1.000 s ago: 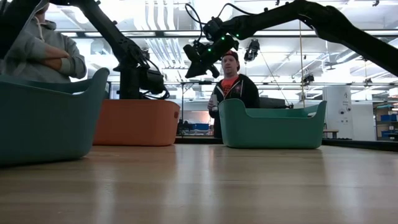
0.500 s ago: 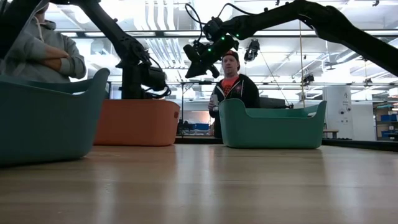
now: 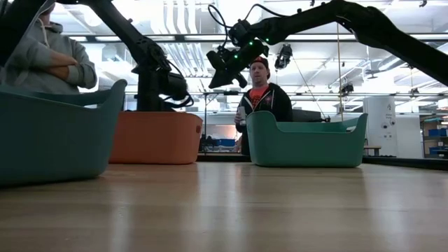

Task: Sort silverware by color (type)
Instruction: Adjust the black forks in the orange bin

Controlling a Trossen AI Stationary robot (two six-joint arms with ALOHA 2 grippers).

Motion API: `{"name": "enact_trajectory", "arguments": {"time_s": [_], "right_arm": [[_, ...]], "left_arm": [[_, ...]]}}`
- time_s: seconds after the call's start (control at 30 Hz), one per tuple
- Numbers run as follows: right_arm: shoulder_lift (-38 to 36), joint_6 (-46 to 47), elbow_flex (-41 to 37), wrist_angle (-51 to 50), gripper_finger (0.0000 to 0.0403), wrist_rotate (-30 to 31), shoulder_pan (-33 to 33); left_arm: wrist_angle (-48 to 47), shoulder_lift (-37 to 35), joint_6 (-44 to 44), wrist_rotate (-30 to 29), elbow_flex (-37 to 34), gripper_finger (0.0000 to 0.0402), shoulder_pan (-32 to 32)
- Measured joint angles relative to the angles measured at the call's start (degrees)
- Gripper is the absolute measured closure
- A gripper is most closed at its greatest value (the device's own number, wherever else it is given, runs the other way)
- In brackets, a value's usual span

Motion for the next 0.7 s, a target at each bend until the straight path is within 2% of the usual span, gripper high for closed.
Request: {"name": "enact_trajectory", "arguments": {"time_s": [0.2, 0.53, 0.7], "right_arm": [[0.0, -0.13, 0.0, 0.02, 0.0394, 0.0, 0.0], [0.02, -0.32, 0.0, 0.07, 0.0394, 0.0, 0.0], [0.02, -0.32, 0.0, 0.09, 0.0394, 0.0, 0.0]], "left_arm": [[1.08, -0.11, -0.9, -0.6, 0.0, 0.0383, 0.0], [2.37, -0.13, -0.9, -1.67, -0.17, 0.03, 0.0], [2.6, -0.13, -0.9, -1.67, -0.2, 0.0271, 0.0]]}}
